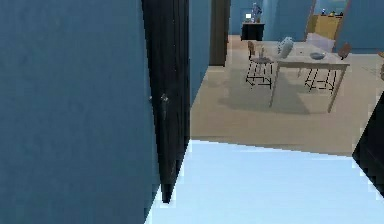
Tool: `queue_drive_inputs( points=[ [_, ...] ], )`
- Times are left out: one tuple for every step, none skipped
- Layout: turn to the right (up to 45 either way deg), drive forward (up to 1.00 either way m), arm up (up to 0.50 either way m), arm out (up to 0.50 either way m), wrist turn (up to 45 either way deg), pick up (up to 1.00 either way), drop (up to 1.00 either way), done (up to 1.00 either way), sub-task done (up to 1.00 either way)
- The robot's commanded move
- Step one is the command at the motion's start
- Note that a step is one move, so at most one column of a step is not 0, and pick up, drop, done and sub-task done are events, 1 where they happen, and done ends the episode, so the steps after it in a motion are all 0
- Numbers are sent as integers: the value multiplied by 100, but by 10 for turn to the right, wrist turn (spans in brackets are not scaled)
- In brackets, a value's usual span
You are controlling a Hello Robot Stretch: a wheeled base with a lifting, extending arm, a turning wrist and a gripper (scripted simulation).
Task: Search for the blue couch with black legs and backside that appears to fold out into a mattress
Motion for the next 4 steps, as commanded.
queue_drive_inputs(
  points=[
    [180, 0, 0, 0, 0, 0, 0, 0, 0],
    [0, 100, 0, 0, 0, 0, 0, 0, 0],
    [150, 0, 0, 0, 0, 0, 0, 0, 0],
    [0, 5, 0, 0, 0, 0, 0, 0, 0]
  ],
)
